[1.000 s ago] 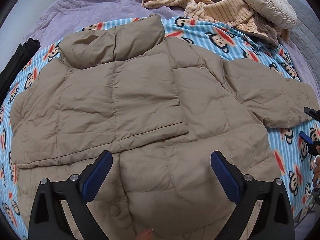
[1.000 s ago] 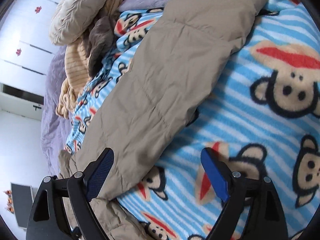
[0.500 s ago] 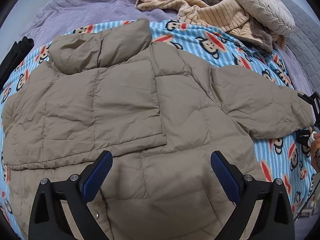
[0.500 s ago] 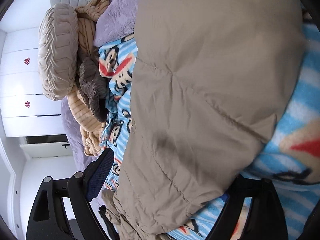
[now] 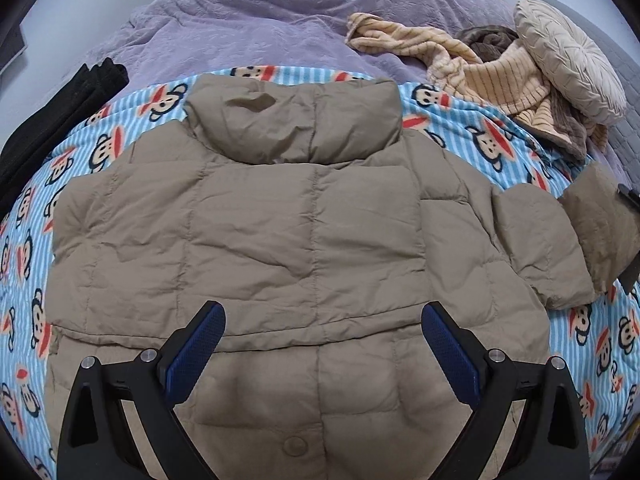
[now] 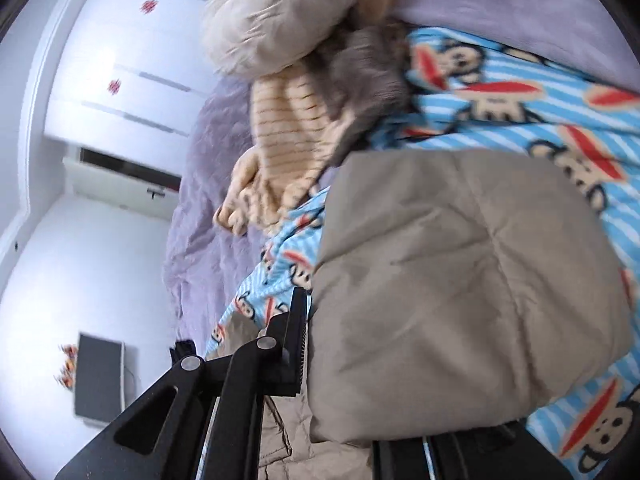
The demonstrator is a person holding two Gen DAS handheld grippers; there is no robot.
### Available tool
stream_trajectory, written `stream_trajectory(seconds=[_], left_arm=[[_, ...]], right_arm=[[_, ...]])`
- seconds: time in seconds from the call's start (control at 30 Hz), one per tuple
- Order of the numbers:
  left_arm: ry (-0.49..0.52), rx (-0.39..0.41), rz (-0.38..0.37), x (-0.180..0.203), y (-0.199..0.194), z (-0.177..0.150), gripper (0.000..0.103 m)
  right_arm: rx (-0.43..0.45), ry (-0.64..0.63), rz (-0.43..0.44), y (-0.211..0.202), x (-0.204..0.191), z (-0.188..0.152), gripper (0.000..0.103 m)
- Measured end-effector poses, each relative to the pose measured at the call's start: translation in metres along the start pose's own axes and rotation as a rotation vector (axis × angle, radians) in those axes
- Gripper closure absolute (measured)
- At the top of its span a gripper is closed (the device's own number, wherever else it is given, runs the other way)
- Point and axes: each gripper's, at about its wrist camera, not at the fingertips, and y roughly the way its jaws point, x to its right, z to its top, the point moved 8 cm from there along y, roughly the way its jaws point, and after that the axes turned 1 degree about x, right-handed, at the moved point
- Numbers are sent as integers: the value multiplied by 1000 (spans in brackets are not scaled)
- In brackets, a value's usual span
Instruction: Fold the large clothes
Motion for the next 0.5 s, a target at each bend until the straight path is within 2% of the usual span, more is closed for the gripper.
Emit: stream_trajectory(seconds=[0.07, 0.13, 0.2, 0.27, 0.4, 0.5], left_arm=[[-20, 10, 10, -14, -2, 0, 4], [-38, 18, 23, -29, -3, 1, 4], [-53, 23, 36, -45, -5, 1, 4], [-64, 26, 52, -60, -5, 0, 4], [-75, 39, 89, -89, -6, -2, 4], [-96, 42, 95, -106, -2, -2, 4]], right_arm=[[-35, -166, -22, 19, -44, -20, 93], [-79, -369, -66, 44, -86, -55, 93], [-146, -546, -104, 73, -118, -105, 93], [-203, -660, -127, 97, -135, -152, 93], [-307, -736, -172, 145, -136, -217, 93], [-353, -718, -222, 165, -117, -238, 93]])
